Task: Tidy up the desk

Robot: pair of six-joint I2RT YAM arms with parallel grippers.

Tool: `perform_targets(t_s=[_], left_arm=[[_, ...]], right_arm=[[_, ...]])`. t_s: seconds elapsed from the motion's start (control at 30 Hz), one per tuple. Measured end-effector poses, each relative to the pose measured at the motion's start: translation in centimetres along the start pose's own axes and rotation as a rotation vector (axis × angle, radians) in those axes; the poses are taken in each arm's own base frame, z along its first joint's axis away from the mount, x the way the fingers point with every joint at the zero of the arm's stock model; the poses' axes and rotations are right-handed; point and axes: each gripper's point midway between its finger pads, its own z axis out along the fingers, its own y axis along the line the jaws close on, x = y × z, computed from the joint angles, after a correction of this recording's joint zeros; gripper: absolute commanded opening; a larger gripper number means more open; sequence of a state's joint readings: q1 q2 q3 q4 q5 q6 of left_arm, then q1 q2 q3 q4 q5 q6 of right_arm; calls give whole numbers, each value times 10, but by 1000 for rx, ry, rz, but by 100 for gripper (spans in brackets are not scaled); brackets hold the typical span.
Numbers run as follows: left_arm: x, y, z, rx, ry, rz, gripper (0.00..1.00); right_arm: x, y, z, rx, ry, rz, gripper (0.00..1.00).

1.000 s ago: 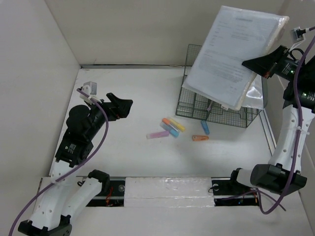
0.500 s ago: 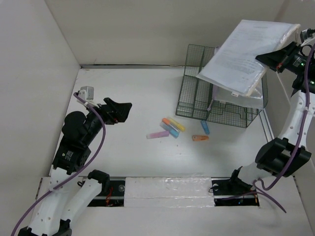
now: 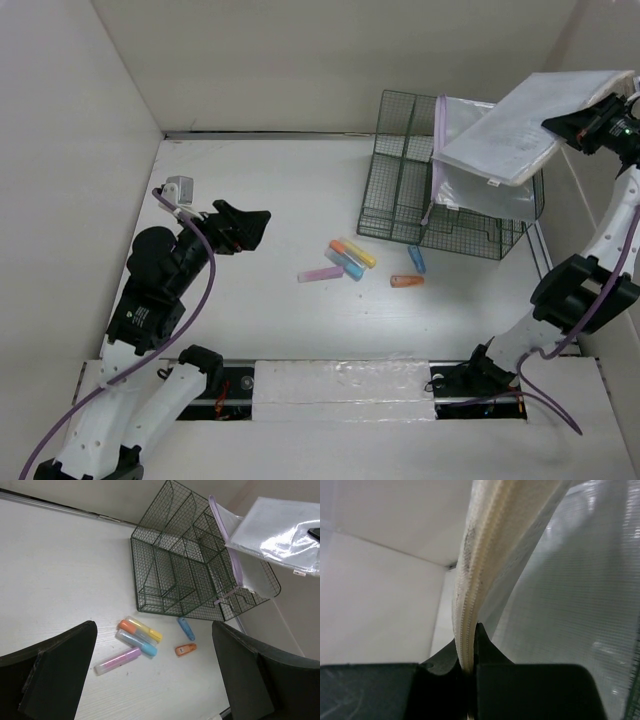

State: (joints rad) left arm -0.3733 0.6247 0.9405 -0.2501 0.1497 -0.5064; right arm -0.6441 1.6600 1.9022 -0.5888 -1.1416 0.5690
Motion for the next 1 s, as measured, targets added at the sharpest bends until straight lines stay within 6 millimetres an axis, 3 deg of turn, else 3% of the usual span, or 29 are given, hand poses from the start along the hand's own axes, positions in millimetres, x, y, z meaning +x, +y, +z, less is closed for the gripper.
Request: perform_targets(t_s=[0.1, 0.33, 0.4, 0.47, 0.5, 0.63, 0.7, 0.87, 0.93, 1.0], left_arm=[[0, 0, 0, -1, 1, 0, 96], [3, 2, 4, -9, 12, -1, 96], [3, 3, 5, -11, 16, -2, 96], [4, 3, 6, -12, 19, -2, 96], [5, 4, 6, -13, 21, -2, 96], [9, 5, 9, -14, 36, -4, 95], [11, 5, 11, -11, 46, -4, 94], [17, 4, 16, 6, 74, 5, 92], [18, 3, 17, 15, 80, 8, 92], [20, 3, 19, 20, 90, 9, 92]], right_arm=[[-7, -24, 4, 79, 2, -10, 0], [14, -76, 11, 172, 81, 59, 0], [19, -91, 12, 204, 98, 66, 13], [26, -105, 11, 246, 116, 62, 38], [28, -115, 11, 263, 123, 81, 38], [35, -141, 8, 359, 147, 96, 56], [30, -142, 6, 399, 139, 87, 60], [-7, -140, -10, 566, 40, -33, 62], [-21, -142, -17, 625, 1, -70, 54], [-29, -146, -21, 680, -25, -90, 52]])
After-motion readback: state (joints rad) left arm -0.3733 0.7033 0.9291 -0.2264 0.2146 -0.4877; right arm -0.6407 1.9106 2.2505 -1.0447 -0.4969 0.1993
